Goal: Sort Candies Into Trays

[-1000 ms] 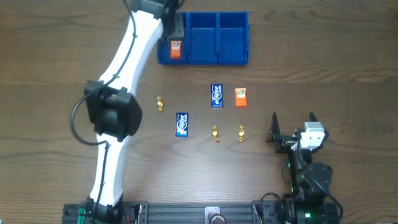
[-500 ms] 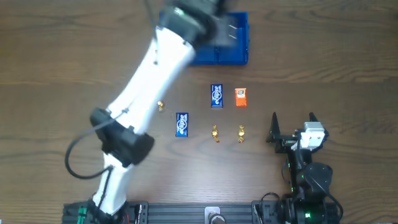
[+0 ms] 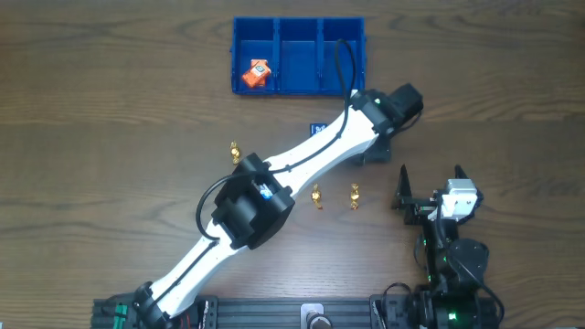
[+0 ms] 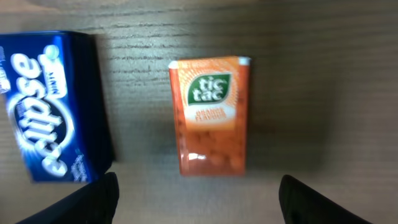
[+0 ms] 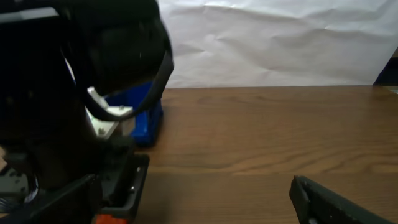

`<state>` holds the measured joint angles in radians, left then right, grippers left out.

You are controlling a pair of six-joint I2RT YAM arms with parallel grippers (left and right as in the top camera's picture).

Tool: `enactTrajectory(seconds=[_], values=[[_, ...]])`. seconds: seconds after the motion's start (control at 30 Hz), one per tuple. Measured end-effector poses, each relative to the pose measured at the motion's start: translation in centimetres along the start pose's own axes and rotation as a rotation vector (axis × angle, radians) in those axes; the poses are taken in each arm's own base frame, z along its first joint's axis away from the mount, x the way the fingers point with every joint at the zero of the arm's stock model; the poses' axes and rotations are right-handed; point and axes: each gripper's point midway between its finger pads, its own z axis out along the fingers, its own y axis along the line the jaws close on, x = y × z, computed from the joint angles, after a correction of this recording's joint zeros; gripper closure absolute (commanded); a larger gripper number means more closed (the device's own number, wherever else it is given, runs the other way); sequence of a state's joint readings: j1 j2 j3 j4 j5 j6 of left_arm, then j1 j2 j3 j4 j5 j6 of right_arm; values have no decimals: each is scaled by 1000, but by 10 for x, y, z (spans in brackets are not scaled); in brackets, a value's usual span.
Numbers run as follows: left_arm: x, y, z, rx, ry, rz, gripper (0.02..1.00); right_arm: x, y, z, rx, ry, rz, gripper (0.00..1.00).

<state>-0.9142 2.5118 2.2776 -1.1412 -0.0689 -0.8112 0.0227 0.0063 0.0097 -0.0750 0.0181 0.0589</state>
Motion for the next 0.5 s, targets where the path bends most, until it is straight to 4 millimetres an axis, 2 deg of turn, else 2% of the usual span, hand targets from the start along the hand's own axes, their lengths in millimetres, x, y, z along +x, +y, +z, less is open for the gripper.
enactTrajectory(seconds=[0.1, 0.2, 0.23, 0.27, 0.3, 0.33, 0.4, 0.5], values=[[-5, 3, 18, 25, 10, -25, 191, 0, 0, 0, 0, 0, 0, 3], [-6, 2, 21, 37, 16, -32, 224, 0, 0, 0, 0, 0, 0, 3], [-6, 1, 21, 42, 14, -32, 288, 0, 0, 0, 0, 0, 0, 3], [-7, 1, 21, 44, 13, -33, 415, 0, 0, 0, 0, 0, 0, 5], [-7, 0, 21, 47, 10, -34, 500, 0, 0, 0, 0, 0, 0, 3], [-7, 0, 22, 49, 12, -35, 553, 0, 0, 0, 0, 0, 0, 3], [-7, 0, 24, 47, 14, -31, 647, 0, 0, 0, 0, 0, 0, 3], [-7, -3, 25, 60, 13, -34, 687, 0, 0, 0, 0, 0, 0, 3]])
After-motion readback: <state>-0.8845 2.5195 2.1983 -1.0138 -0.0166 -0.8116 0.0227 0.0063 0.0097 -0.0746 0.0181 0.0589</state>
